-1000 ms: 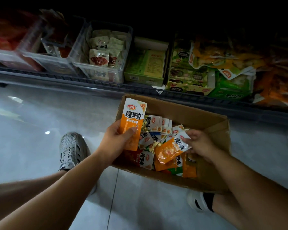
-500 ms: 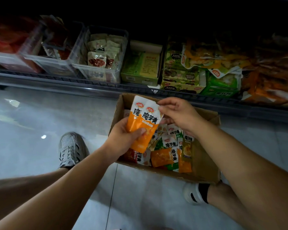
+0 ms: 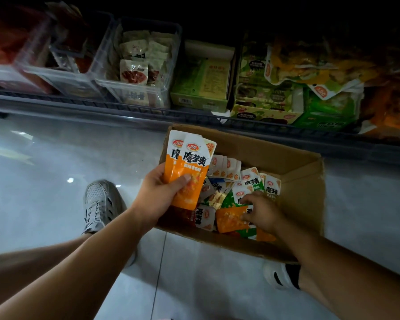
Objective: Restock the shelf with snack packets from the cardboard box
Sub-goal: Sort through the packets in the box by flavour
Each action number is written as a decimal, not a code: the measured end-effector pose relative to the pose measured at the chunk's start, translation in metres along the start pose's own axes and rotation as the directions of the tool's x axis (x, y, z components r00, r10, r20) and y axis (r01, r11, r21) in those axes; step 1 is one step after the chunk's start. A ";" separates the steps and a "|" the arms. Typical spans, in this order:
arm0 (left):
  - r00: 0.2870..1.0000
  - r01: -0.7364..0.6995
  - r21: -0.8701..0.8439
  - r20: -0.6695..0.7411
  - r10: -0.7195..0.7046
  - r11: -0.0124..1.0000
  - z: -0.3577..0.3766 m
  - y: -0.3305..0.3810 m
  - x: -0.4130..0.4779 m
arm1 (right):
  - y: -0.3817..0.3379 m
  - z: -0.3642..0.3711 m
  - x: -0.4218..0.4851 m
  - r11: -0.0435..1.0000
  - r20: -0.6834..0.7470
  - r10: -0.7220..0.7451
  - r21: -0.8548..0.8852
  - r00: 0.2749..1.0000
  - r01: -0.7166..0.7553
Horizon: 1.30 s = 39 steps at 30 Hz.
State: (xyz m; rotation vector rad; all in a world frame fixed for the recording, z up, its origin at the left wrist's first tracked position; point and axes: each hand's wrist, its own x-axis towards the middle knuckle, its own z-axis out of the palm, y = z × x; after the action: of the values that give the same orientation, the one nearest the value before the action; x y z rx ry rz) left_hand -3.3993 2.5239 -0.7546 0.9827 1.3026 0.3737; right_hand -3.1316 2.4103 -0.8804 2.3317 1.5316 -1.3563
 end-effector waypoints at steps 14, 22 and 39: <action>1.000 0.006 -0.016 -0.023 -0.006 1.000 0.002 0.001 0.001 | 0.007 -0.014 0.010 0.999 -0.165 -0.045 -0.019 0.985 0.042; 1.000 0.016 -0.023 -0.010 -0.017 1.000 0.002 0.008 -0.004 | -0.046 -0.105 -0.021 0.924 -0.202 -0.166 0.311 0.965 0.223; 0.980 0.004 0.041 0.197 -0.013 0.999 0.013 0.002 -0.020 | -0.119 -0.120 -0.051 0.759 -0.266 -0.135 0.591 0.955 0.272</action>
State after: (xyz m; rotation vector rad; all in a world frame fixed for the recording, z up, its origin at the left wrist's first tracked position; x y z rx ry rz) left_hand -3.3928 2.5055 -0.7410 1.0216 1.1377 0.2372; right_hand -3.1521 2.4899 -0.7242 2.8177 1.6141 -1.9932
